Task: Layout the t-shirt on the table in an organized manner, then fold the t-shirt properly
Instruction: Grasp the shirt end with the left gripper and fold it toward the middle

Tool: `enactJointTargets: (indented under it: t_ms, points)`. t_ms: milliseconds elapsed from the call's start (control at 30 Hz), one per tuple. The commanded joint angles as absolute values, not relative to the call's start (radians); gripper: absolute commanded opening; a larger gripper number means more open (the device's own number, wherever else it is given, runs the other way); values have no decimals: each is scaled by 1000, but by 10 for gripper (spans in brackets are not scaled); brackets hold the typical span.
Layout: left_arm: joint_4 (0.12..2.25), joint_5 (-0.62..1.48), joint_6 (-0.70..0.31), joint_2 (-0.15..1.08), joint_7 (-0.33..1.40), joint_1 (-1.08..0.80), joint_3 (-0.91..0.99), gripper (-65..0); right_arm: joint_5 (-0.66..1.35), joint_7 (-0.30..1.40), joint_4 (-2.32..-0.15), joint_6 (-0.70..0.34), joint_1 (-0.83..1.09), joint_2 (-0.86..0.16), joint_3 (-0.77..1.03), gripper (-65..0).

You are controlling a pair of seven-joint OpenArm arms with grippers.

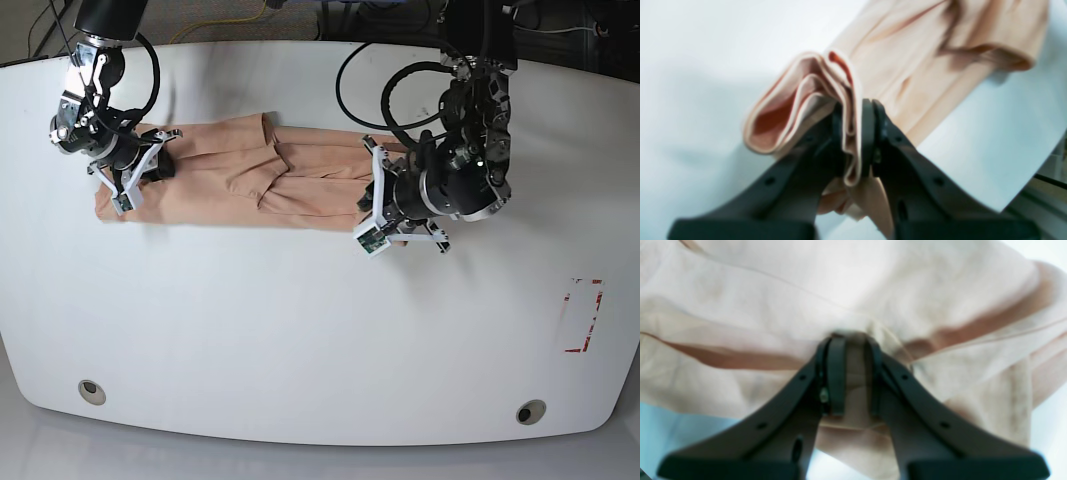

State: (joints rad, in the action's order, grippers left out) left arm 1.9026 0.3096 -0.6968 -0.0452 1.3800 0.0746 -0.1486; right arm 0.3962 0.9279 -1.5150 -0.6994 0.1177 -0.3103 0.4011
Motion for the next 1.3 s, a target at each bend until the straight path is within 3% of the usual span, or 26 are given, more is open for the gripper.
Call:
enactJointTargets:
  t_ms: [0,833,1267]
  points:
    - [1920,298,-698,-68,1363,93,-162,-622,395,935,-1524,-698,111,-325,403,-555]
    - [1853,266,-698,-130,1363,93,-188,-618,397,944,-1524,-698,114,-323,403,-555]
    - [1853,266,-698,-157,1363,124,-189,-408,397,964,-1524,-698,107,-305,403,-555]
